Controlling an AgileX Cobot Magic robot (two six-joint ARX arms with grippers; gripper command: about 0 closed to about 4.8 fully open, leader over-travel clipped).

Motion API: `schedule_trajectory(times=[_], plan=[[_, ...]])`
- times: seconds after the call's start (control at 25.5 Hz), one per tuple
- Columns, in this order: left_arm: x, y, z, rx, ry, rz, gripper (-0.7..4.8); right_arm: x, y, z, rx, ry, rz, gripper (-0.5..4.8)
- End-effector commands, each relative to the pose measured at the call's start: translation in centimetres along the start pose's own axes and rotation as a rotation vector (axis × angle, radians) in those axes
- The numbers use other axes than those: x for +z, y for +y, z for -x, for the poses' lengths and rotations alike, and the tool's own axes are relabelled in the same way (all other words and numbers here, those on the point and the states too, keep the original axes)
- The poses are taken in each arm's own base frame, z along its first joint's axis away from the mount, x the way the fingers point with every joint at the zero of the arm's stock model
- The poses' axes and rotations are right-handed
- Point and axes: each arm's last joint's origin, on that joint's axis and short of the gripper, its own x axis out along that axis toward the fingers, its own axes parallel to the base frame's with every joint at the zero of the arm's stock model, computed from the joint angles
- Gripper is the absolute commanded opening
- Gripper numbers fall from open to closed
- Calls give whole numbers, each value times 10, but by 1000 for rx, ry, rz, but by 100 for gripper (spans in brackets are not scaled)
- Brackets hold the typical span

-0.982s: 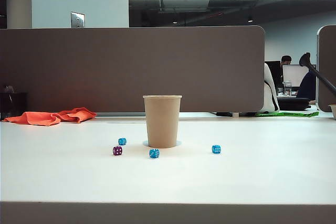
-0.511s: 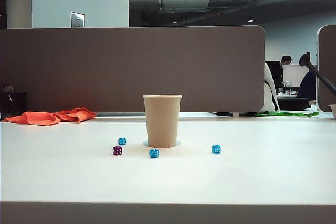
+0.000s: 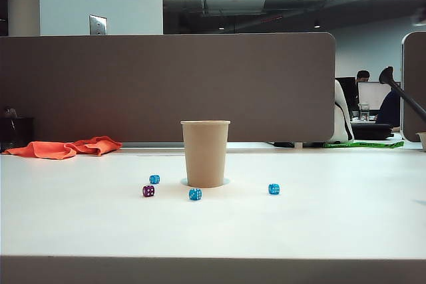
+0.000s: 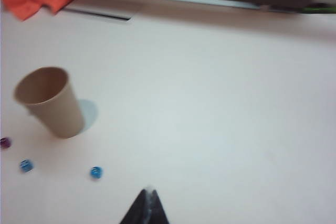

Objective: Pick up the dice with a different color and drop it into the paper cup.

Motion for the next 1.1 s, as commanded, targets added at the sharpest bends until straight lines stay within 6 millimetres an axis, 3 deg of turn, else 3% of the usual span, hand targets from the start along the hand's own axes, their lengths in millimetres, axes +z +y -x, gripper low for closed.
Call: schedule_trajectory(times=[0.04,0.47,0.71,0.98,1.1], plan=[[1,-1,-5,-26,38,42,-6,11,17,-23,70,70,47,-1],[5,7,-28,-45,49,-26,-6,0,48,-58,91,184,125,-1],[9,14,-51,-102,111,-88,-6,7,54,-64,113,94,135,-1],[37,8,-90,-226,167,-189,-6,11,54,-65,114,48,135,-1],[40,6,-101,-261,181,-224,-6,13,55,-65,117,33,134,-1]])
